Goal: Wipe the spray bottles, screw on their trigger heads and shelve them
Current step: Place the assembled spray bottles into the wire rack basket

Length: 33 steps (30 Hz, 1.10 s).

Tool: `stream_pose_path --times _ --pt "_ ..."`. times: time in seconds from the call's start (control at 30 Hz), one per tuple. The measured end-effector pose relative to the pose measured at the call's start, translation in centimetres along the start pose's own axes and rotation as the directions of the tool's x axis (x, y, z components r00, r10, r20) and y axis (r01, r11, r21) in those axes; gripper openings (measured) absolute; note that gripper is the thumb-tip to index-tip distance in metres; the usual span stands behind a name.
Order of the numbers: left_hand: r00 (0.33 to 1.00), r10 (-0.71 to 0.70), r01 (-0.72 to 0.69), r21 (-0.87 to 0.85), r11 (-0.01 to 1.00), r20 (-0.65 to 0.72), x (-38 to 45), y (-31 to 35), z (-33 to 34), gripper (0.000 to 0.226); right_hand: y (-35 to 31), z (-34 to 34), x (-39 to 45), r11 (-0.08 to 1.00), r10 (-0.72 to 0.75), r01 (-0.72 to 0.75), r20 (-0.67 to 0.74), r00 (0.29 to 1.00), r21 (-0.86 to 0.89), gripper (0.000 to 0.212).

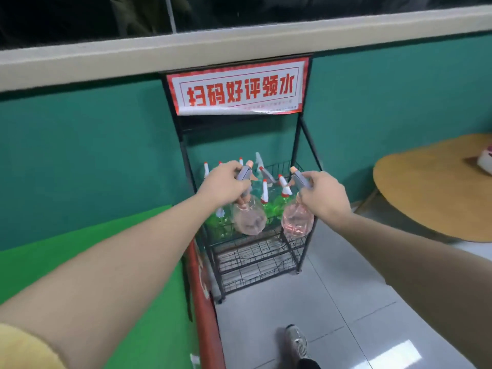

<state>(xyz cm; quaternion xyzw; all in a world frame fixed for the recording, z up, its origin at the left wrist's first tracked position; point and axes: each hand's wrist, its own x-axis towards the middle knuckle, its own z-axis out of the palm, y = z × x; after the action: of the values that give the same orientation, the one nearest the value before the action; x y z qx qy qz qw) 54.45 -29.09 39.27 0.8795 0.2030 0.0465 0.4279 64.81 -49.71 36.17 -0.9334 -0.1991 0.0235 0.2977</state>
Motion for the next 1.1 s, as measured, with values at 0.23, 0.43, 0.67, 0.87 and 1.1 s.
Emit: stream_pose_path --times 0.23,0.43,0.67,0.87,1.1 --pt "0.995 -0.078 0.072 -0.109 0.991 -0.054 15.9 7.5 6.7 0.020 7.4 -2.4 13.4 0.999 -0.036 0.035 0.053 0.998 0.013 0.035" --pt "0.979 -0.184 0.163 -0.204 0.965 -0.085 26.4 9.0 10.6 0.026 10.8 -1.5 22.3 0.999 -0.037 0.032 0.145 0.989 0.032 0.031" --pt "0.933 -0.355 0.337 -0.203 0.920 -0.063 34.4 5.6 14.7 0.024 13.2 3.9 27.9 0.999 -0.003 -0.011 0.270 0.963 0.050 0.020" --pt "0.876 -0.481 0.464 -0.210 0.861 -0.036 39.0 0.3 17.8 0.023 15.0 9.8 30.6 0.999 0.005 -0.017 0.357 0.934 0.031 0.014" --pt "0.822 -0.570 0.555 -0.209 0.805 -0.014 42.6 -4.9 19.9 0.021 15.2 15.0 32.3 0.996 0.013 -0.048 0.431 0.902 0.070 0.018"
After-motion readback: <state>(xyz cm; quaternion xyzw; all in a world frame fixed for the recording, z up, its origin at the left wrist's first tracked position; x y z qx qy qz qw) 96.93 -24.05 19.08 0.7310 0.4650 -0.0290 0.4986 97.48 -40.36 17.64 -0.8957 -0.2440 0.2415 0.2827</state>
